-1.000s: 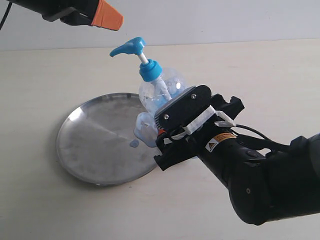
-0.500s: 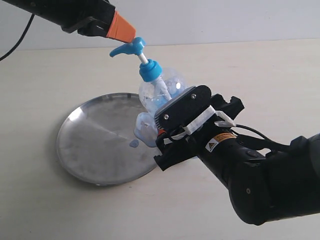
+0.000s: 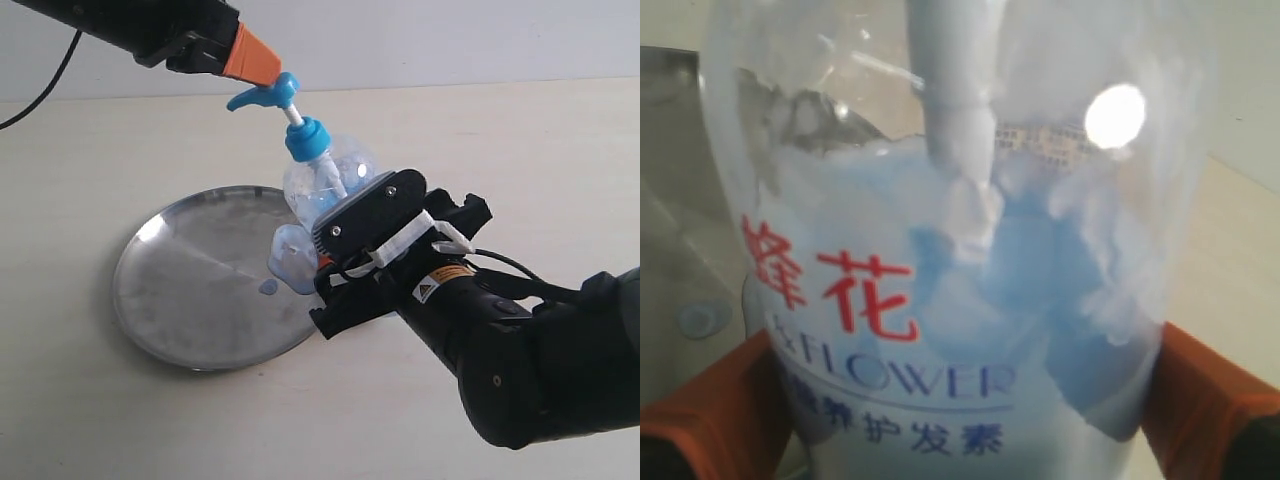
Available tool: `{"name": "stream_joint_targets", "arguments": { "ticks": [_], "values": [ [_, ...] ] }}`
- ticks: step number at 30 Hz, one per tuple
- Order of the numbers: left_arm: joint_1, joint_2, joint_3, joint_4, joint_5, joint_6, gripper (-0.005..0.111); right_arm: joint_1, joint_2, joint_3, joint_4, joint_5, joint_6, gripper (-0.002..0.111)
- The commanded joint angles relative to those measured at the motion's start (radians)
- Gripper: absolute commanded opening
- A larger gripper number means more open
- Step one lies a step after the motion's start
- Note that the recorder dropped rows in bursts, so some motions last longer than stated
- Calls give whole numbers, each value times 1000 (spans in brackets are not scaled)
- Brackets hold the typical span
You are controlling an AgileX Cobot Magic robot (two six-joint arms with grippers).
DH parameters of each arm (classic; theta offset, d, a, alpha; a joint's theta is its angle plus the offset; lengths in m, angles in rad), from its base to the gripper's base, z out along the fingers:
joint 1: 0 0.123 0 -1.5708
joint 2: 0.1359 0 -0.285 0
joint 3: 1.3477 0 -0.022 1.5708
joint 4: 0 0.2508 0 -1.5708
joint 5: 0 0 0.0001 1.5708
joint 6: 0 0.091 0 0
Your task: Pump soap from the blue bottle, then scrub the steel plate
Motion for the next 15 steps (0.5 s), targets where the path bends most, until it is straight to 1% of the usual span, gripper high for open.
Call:
{"name": "stream_joint_targets", "arguments": {
  "ticks": [1, 15],
  "values": [
    [-18, 34, 5, 44, 46, -17, 0, 5, -18, -13, -45, -73, -7, 0],
    [-18, 75, 5, 56, 64, -21, 0, 5, -18, -13, -49, -67, -11, 0]
  ]
}}
